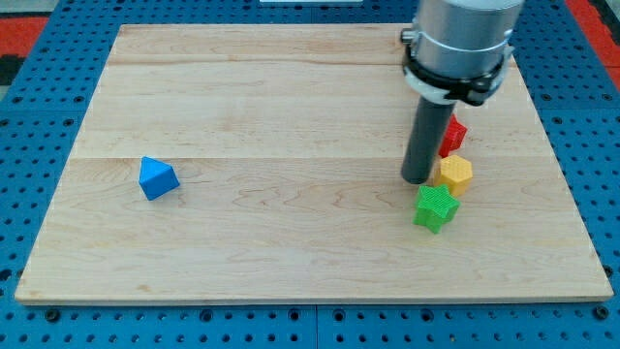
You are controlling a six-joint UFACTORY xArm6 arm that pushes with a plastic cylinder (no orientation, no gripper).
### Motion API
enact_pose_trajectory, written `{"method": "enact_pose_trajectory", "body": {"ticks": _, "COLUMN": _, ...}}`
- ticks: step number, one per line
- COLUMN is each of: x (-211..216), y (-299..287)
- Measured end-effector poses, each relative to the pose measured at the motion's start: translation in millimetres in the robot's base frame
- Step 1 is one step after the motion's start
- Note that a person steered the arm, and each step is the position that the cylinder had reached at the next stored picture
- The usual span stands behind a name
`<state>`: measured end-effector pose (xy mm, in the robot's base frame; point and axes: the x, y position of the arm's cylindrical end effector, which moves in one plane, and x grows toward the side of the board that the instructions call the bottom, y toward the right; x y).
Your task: Slide blue triangle towards right and slightly down
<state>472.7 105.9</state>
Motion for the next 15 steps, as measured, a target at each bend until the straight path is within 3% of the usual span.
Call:
{"method": "enact_pose_trajectory", "body": {"ticks": 1, "x": 11, "y": -17}}
{"method": "enact_pose_trajectory", "body": {"ticks": 2, "x": 40, "y": 5}}
{"method": "enact_pose_trajectory", "body": {"ticks": 5, "x": 49, "y": 15}}
{"method": "enact_pose_trajectory", "body": {"ticks": 6, "x": 57, "y": -21}}
{"method": "enact_pose_trajectory", "body": {"ticks": 8, "x": 85, "y": -160}}
{"method": "enact_pose_trajectory", "body": {"ticks": 10, "x": 81, "y": -329}}
{"method": "enact_pose_trajectory", "body": {"ticks": 11, "x": 45, "y": -366}}
{"method": "enact_pose_trajectory", "body": {"ticks": 15, "x": -17, "y": -249}}
